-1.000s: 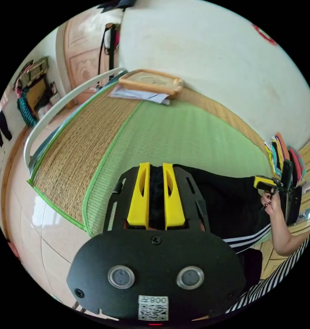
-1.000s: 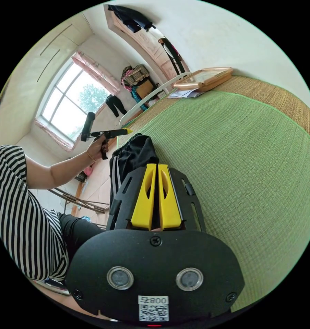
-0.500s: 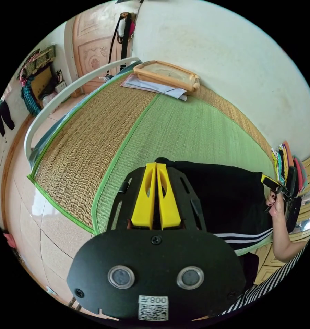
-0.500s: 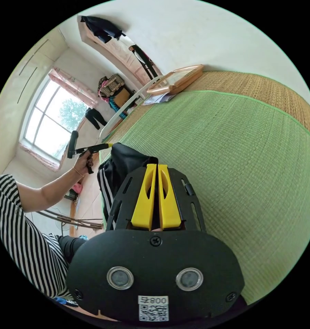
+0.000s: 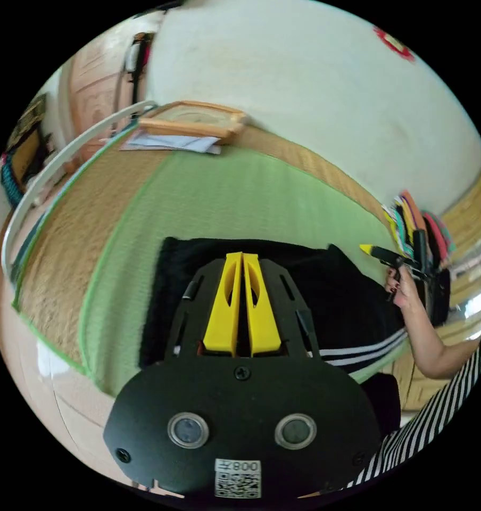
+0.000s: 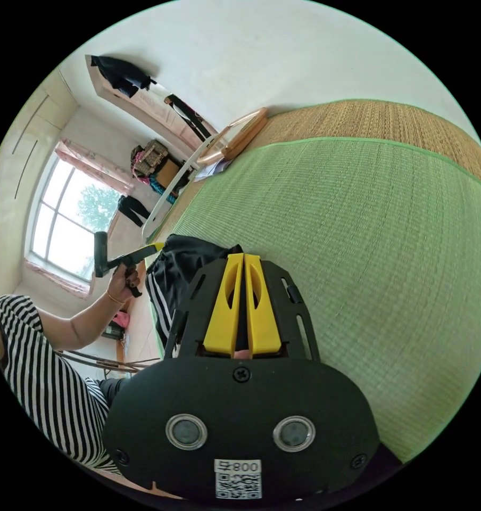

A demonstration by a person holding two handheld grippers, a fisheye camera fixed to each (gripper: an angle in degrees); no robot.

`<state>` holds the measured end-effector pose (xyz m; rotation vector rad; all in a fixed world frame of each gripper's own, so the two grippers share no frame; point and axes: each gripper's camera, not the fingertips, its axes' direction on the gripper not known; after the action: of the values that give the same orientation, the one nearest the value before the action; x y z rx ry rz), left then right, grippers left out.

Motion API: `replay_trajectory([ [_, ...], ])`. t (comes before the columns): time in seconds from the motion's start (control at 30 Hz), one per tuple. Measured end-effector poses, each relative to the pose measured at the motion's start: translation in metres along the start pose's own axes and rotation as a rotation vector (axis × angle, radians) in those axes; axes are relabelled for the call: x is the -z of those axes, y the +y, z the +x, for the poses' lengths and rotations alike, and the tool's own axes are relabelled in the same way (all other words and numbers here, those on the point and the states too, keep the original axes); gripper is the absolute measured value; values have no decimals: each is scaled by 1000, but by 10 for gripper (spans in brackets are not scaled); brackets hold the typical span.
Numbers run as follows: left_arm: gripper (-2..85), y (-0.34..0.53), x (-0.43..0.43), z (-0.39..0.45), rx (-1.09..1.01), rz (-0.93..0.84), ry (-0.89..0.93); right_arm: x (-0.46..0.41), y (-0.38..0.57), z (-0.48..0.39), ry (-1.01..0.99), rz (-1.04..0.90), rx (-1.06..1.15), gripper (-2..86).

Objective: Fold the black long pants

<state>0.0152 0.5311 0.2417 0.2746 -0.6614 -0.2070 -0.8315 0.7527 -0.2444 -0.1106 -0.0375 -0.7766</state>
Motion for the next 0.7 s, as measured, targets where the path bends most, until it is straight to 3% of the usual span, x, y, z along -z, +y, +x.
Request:
replay_trajectory([
  [0.17,1,-35,-49,79,-254,-115,225,5,63,-9,125,-76,18,2],
  [0.3,1,-51,-79,100,-318,-198,100,2,100,2,291,-97,-19,1],
  [0.4,1,-60,-84,98,-303,-211,122,4,113,13,226,-67,-46,1],
  [0.7,5,-85,-73,108,-283,-211,130,1,146,9,292,-24,-19,1],
])
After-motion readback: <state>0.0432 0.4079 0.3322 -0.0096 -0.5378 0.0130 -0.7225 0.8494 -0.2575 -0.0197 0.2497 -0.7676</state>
